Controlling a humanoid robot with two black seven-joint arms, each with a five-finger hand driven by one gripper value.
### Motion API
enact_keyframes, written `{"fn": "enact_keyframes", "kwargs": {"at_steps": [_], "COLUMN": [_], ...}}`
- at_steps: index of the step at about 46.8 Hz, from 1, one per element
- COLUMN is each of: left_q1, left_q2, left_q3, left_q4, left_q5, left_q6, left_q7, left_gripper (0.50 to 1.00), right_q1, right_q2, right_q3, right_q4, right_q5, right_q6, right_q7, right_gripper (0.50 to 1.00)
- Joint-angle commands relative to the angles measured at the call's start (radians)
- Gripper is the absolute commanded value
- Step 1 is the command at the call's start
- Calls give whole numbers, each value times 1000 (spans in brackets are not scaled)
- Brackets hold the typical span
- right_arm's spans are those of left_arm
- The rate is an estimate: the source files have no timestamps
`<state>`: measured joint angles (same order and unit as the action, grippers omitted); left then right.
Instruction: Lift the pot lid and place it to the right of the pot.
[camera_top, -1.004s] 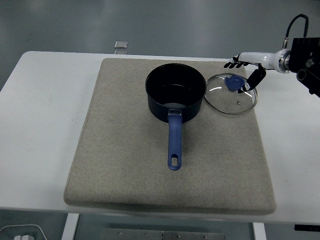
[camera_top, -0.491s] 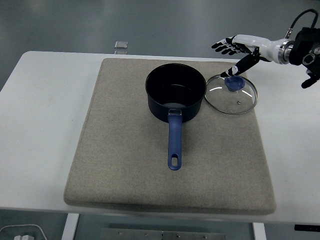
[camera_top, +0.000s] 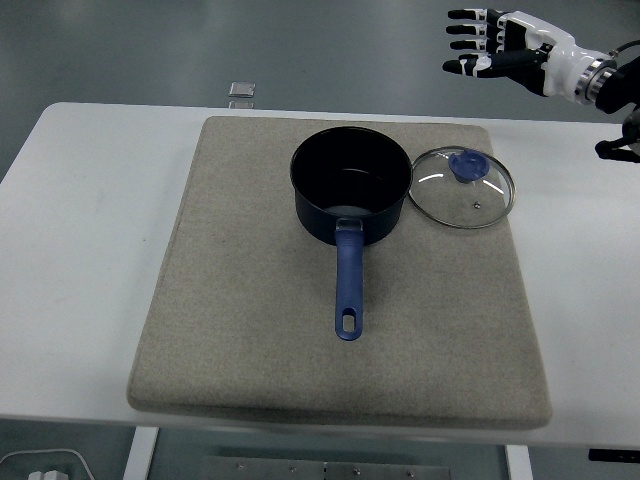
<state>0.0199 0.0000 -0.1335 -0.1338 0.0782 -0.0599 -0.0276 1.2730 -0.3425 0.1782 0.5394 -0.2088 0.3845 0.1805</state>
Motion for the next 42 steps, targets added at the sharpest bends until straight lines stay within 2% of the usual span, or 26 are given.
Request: {"fn": "enact_keyframes", "kwargs": {"at_steps": [1,15,23,34,42], "left_q1": [0,0,0,0,0], "left_q2": [0,0,0,0,0], "left_q3": [0,0,0,0,0], "left_q4": [0,0,0,0,0], "left_q5": [0,0,-1,0,0], "left_q6": [0,0,0,0,0], "left_q7": [0,0,0,0,0], "left_gripper": [1000,1000,1000,1000,1000], "right_q1": [-23,-92,-118,-136,-144], "right_q2": [8,57,82,97,109], "right_q3": [0,46,104,132,155], "right_q4": [-6,-47,-50,-52,-49], "right_q5": [69,253,359,374,373], "right_q6": [-1,-4,-13,-36,-32], "right_q7": [-1,-4,-59,-67,-59], "right_gripper": [901,901,901,903,907]}}
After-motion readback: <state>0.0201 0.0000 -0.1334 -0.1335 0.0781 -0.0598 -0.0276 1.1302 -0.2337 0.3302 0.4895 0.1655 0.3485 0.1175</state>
